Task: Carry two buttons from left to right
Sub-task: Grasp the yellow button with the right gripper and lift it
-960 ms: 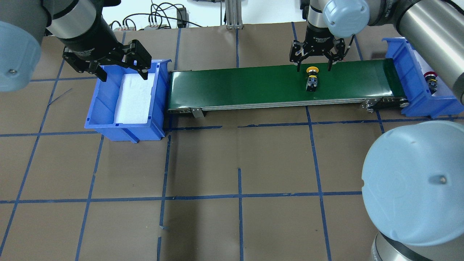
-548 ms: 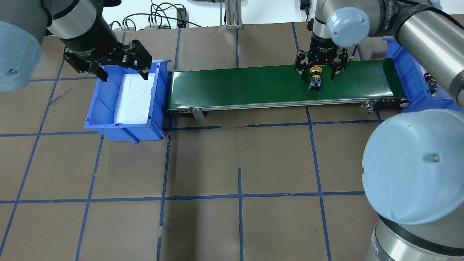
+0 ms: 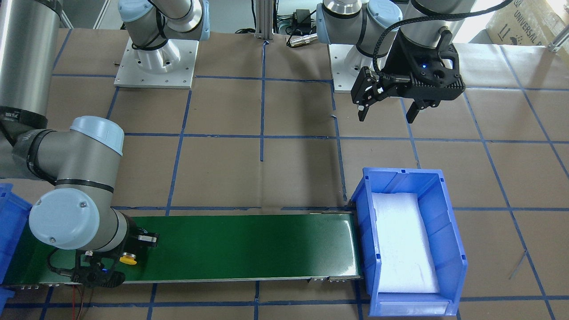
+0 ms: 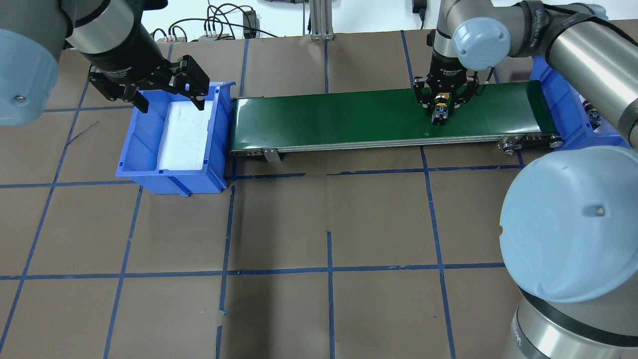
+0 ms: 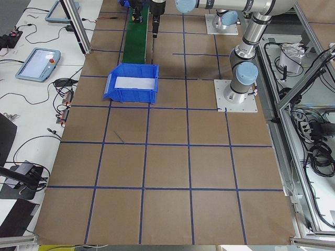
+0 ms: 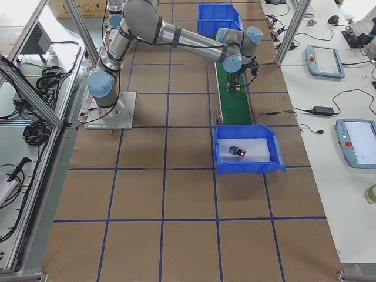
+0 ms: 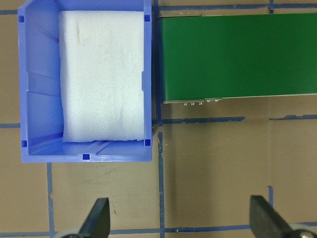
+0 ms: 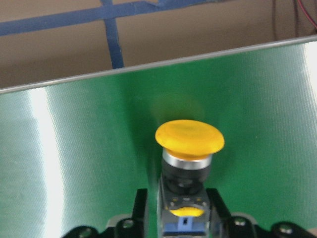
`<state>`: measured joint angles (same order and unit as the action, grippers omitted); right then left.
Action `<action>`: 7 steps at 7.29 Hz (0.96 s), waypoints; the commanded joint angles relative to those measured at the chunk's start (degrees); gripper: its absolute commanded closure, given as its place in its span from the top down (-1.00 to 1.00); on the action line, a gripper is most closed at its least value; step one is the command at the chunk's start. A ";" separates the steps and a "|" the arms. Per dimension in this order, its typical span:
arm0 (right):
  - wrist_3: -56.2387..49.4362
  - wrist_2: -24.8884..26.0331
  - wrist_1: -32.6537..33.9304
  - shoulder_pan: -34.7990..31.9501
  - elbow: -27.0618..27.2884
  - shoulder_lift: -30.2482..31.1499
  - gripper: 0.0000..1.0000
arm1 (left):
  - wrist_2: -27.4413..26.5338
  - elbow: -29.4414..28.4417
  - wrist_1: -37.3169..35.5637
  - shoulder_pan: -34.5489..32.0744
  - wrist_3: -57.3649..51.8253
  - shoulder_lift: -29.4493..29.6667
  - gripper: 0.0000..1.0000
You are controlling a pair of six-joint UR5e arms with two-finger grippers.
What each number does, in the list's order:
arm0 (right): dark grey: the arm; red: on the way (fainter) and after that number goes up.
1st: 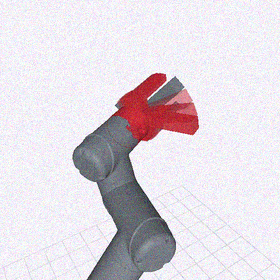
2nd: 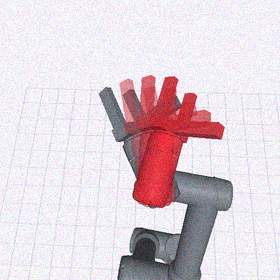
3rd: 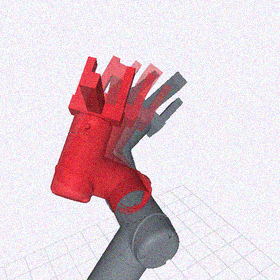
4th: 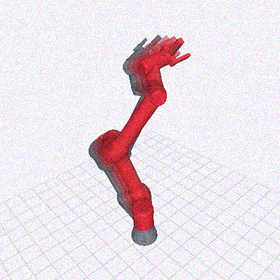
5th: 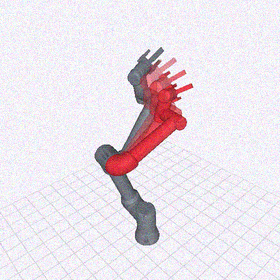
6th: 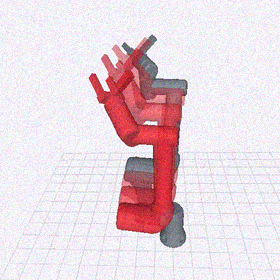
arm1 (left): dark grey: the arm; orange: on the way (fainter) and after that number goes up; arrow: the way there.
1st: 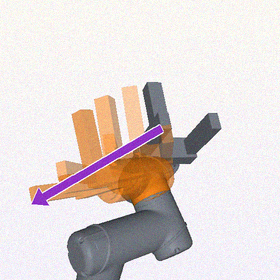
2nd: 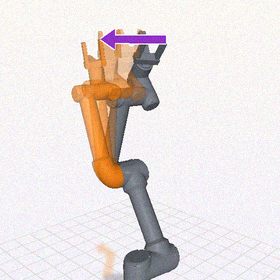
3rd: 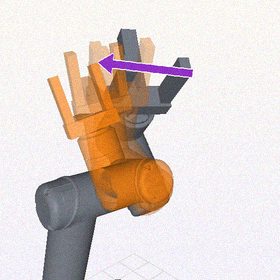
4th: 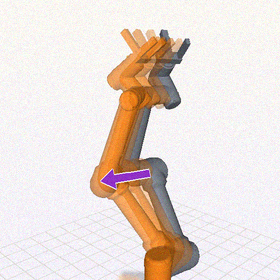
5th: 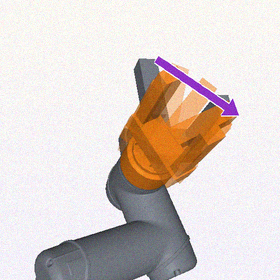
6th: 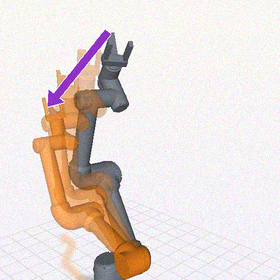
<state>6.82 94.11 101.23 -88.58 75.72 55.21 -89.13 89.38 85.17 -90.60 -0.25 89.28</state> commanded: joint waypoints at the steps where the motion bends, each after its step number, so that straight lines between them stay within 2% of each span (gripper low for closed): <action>1: -0.84 0.11 -0.59 0.24 -0.66 1.04 -0.83 | 0.09 -0.09 0.00 0.08 -0.02 -0.07 1.00; 4: -2.51 2.74 -3.74 1.03 -3.20 4.89 -0.85 | 0.27 -0.09 0.00 -0.01 0.07 0.02 1.00; 7: -6.55 2.48 -6.72 8.75 -8.46 5.79 -0.85 | 0.01 -0.09 0.00 0.08 0.07 -0.07 1.00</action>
<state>2.11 96.85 96.46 -82.85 69.80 60.81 -89.01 89.30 85.17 -90.51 -0.23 89.28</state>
